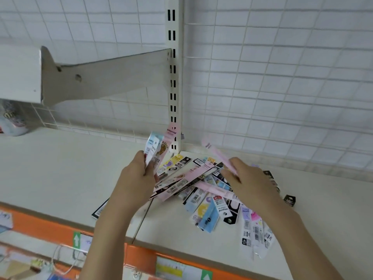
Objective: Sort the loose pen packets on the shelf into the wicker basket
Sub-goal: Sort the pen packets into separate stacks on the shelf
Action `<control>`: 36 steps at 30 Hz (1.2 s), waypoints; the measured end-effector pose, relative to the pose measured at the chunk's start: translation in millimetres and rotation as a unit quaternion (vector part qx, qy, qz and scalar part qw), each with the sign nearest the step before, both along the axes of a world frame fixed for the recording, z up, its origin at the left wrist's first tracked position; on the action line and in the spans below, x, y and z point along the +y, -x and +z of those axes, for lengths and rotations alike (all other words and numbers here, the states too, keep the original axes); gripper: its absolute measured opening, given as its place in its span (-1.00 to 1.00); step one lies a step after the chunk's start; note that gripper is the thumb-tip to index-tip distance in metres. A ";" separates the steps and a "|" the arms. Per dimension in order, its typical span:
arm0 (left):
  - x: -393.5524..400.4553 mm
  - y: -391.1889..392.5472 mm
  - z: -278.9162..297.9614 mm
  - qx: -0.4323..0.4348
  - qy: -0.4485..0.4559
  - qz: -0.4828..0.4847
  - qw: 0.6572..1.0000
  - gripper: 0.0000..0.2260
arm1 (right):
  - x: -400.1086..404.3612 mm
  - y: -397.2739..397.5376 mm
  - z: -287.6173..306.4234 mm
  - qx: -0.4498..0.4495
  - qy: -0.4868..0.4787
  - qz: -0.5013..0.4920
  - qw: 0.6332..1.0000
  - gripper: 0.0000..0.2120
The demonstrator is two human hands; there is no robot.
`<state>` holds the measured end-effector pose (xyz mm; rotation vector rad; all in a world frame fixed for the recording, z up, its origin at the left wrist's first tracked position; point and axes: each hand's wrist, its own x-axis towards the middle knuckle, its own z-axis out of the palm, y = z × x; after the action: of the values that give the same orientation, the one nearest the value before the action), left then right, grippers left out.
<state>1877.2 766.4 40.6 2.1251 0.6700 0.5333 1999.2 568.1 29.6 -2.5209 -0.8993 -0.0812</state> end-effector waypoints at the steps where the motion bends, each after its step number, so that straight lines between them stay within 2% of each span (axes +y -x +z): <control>1: 1.6 0.3 -3.3 -0.004 0.016 0.009 1.000 -0.86 | 3.7 0.2 -1.7 0.002 0.025 0.014 1.000 -0.78; 4: 2.9 4.1 -9.2 -0.005 0.023 0.031 0.999 -0.83 | 14.8 -0.9 -11.2 0.005 0.108 0.039 0.993 -0.68; 6: 0.8 7.9 -10.6 0.001 0.010 0.041 0.999 -0.76 | 19.2 -2.3 -17.7 0.001 0.145 0.040 0.989 -0.72; 8: -0.7 12.1 -10.5 0.006 -0.003 0.052 0.999 -0.71 | 19.9 -4.3 -20.5 0.000 0.147 0.030 0.989 -0.81; 13: -3.8 11.2 -10.9 0.026 -0.043 0.052 0.997 -0.63 | 0.2 -7.9 -12.0 -0.002 0.142 0.003 0.990 -0.84; 15: -9.9 5.9 -11.8 0.030 -0.044 0.043 0.998 -0.58 | -15.8 -7.1 -8.0 0.005 0.157 -0.008 0.988 -0.70; 17: -17.8 0.1 -13.1 0.019 -0.042 0.032 0.998 -0.56 | -33.2 -6.6 -5.3 0.044 0.128 -0.022 0.991 -0.64; 20: -30.0 -7.9 -13.3 0.003 -0.042 0.023 0.999 -0.59 | -54.3 -7.0 -3.9 0.071 0.059 -0.060 0.994 -0.65; 24: -34.1 -18.9 -15.4 -0.005 -0.025 0.007 1.000 -0.63 | -69.6 -12.1 -5.8 0.069 0.033 -0.113 0.991 -0.78; 27: -30.8 -31.4 -16.5 -0.012 -0.019 0.000 1.000 -0.74 | -72.4 -9.7 -4.6 0.066 -0.005 -0.134 0.989 -0.66; 30: -24.5 -51.5 -17.2 0.046 -0.063 -0.017 0.997 -0.78 | -72.2 -5.6 -3.2 0.084 -0.048 -0.139 0.986 -0.57; 33: -22.9 -72.9 -20.7 0.115 -0.104 -0.042 0.987 -0.88 | -72.5 -8.6 -5.4 0.084 -0.039 -0.127 0.988 -0.66; 36: -23.3 -85.1 -27.2 0.194 -0.108 -0.056 0.973 -0.75 | -69.4 -11.2 -8.7 0.090 -0.026 -0.117 0.989 -0.72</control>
<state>1962.3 743.2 13.4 2.4875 0.7238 0.1304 2010.3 498.7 20.9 -2.5266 -0.5224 0.0491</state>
